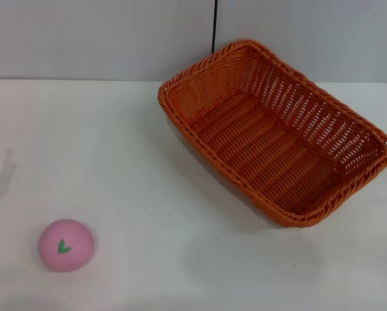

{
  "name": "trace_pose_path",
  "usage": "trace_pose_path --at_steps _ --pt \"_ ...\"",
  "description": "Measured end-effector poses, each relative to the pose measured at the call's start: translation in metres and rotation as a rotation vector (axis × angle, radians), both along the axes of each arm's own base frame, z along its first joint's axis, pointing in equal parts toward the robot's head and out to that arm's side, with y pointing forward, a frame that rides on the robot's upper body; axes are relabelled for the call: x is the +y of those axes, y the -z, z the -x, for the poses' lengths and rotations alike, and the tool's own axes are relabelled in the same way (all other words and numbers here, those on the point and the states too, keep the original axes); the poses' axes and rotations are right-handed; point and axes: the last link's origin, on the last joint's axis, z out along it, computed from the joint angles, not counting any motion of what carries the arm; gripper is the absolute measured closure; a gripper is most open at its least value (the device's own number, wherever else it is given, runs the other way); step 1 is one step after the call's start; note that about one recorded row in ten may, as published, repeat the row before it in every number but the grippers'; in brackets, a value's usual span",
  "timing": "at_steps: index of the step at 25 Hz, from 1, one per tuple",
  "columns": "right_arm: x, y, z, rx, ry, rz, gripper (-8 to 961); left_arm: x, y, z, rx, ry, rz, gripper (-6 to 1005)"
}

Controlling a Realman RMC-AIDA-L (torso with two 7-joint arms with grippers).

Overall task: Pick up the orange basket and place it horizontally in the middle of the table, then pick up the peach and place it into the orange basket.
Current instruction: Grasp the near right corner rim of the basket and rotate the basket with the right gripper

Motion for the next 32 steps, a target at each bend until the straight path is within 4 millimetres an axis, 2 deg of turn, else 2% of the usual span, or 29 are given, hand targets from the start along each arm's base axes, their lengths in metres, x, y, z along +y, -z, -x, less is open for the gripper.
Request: trace_pose_path --at_steps 3,12,17,20,21,22,23,25,30,32 --pt "-0.004 -0.002 -0.006 0.013 0.028 -0.015 125 0.005 0.002 -0.002 0.001 0.007 0.012 185" --pt "-0.032 -0.008 -0.011 -0.031 0.024 -0.032 126 -0.001 0.015 -0.013 -0.026 0.068 0.065 185" --pt "-0.033 -0.017 -0.004 -0.057 -0.117 0.083 126 -0.004 0.016 -0.01 -0.027 0.051 0.075 185" --pt "-0.031 -0.04 0.0 -0.048 -0.217 0.228 125 -0.002 0.018 -0.01 -0.028 0.045 0.084 185" --pt "-0.027 -0.06 0.001 -0.024 -0.238 0.333 125 -0.002 0.018 -0.01 -0.028 0.045 0.084 185" --pt "-0.027 -0.06 0.001 -0.024 -0.238 0.333 125 -0.001 0.018 -0.01 -0.028 0.047 0.087 185" --pt "-0.023 -0.075 0.006 -0.032 -0.241 0.41 126 0.001 0.019 -0.012 -0.031 0.055 0.089 185" --pt "-0.017 -0.092 0.012 -0.049 -0.228 0.52 126 0.002 0.019 -0.013 -0.032 0.059 0.089 185" --pt "0.014 -0.135 0.039 -0.055 -0.194 0.808 125 0.006 0.02 -0.016 -0.033 0.073 0.094 185" --pt "0.026 -0.144 0.05 -0.05 -0.202 0.904 125 0.007 0.023 -0.019 -0.034 0.085 0.105 185"
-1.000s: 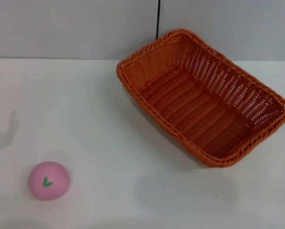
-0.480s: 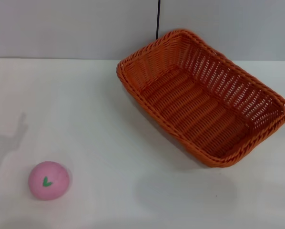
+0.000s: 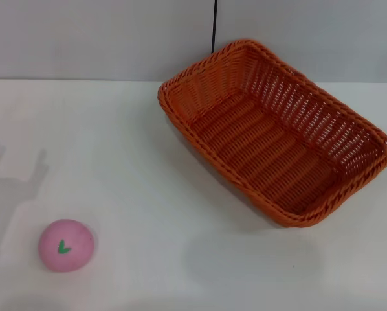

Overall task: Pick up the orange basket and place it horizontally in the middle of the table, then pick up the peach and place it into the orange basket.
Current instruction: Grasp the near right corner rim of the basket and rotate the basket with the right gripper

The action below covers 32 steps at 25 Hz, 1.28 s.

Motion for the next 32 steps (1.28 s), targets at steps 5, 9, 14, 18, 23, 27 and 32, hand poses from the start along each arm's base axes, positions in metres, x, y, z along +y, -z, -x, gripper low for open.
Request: trace_pose_path --at_steps 5,9,14,18,23,27,32 --pt "0.035 -0.004 0.032 -0.069 0.002 0.292 125 -0.003 0.003 -0.003 -0.007 0.013 0.011 184" --pt "0.059 0.009 0.059 -0.127 -0.01 0.5 126 -0.004 0.005 -0.003 -0.007 0.018 0.02 184" --pt "0.08 0.03 0.075 -0.172 -0.001 0.595 126 -0.009 0.01 -0.005 -0.012 0.026 0.044 184" --pt "0.095 0.052 0.076 -0.159 0.008 0.59 125 -0.011 0.012 -0.005 -0.013 0.023 0.052 184" --pt "0.108 0.088 0.074 -0.179 0.015 0.593 125 -0.01 0.012 -0.007 -0.02 0.031 0.05 184" --pt "0.115 0.114 0.078 -0.202 -0.011 0.59 125 -0.008 0.014 -0.011 -0.027 0.044 0.054 184" --pt "0.118 0.142 0.085 -0.207 -0.05 0.589 126 -0.007 0.015 -0.011 -0.029 0.044 0.058 184"
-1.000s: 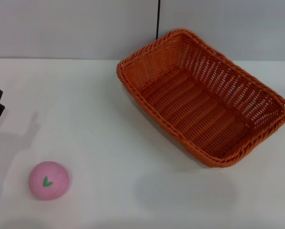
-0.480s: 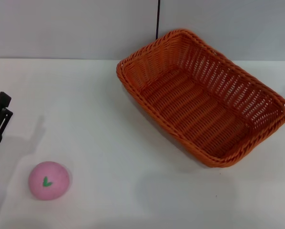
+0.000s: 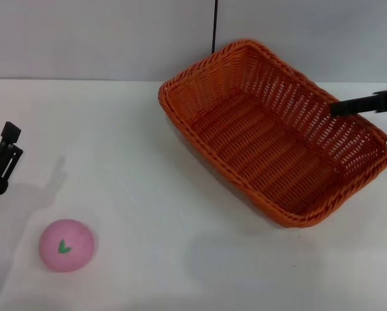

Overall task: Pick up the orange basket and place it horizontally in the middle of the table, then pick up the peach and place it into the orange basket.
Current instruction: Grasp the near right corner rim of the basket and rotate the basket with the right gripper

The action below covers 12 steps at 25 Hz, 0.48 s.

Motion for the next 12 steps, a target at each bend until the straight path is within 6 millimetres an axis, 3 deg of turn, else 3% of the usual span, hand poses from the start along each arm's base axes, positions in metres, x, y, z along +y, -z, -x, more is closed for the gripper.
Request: trace_pose_path --at_steps 7,12 --pt "0.003 0.024 -0.002 0.007 -0.004 -0.016 126 0.001 0.0 -0.001 -0.002 0.002 0.0 184" --pt "0.003 0.028 -0.005 0.009 0.002 -0.034 125 0.0 -0.001 0.001 0.002 0.0 0.0 185"
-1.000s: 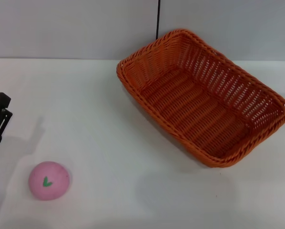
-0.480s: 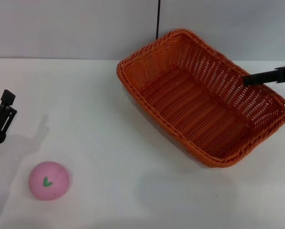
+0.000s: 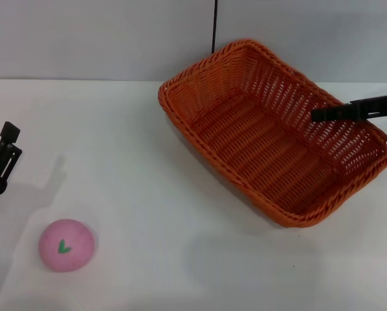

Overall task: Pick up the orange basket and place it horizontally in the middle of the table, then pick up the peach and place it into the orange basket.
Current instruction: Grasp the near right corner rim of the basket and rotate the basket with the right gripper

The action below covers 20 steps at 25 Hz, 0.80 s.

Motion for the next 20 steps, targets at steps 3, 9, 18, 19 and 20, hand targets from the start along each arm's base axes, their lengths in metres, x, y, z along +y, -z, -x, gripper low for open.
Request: trace_pose_path --at_steps 3,9,18,19,20 --pt "-0.0002 -0.0016 -0.0019 0.019 0.005 -0.024 160 0.0004 -0.0004 0.0002 0.002 0.001 0.0 185" --pt "0.0008 -0.001 -0.0021 0.02 -0.001 -0.034 396 0.001 -0.0006 0.0003 0.004 0.002 0.001 184" --pt "0.0002 0.0064 0.003 0.014 -0.071 -0.014 646 0.0 -0.0014 0.0011 0.006 0.0 0.0 184" --pt "0.0002 0.0064 0.003 0.014 -0.071 -0.014 678 0.0 -0.0014 0.0011 0.006 0.0 0.0 184" --pt "-0.0002 0.0064 0.0044 0.009 -0.089 -0.008 710 -0.0002 -0.0015 0.001 0.006 0.001 -0.001 184"
